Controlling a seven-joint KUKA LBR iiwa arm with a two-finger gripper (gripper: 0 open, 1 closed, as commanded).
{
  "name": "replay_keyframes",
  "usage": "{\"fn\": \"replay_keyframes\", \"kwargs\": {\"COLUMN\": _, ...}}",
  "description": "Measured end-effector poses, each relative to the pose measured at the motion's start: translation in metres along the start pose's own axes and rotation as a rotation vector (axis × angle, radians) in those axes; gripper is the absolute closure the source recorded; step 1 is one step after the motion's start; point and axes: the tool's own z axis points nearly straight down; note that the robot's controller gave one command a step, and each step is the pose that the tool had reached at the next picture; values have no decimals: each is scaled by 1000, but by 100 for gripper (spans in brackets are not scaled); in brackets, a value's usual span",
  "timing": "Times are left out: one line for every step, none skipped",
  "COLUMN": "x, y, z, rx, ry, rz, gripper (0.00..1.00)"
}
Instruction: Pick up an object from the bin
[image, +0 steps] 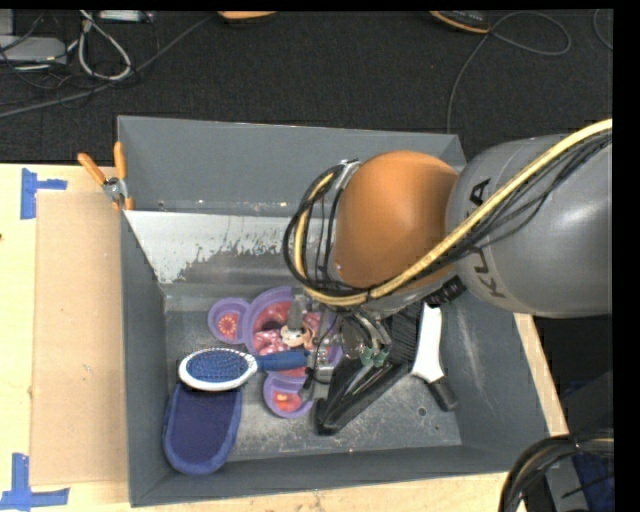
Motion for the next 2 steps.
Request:
{"fn": "replay_keyframes", "kwargs": {"x": -2, "y": -1, "z": -4, "rx": -1, "ry": -8, "rz": 4, "gripper": 0}}
{"fn": "replay_keyframes", "kwargs": {"x": -18, "y": -16, "z": 76, "rx": -1, "ry": -9, "rz": -114, "gripper": 0}}
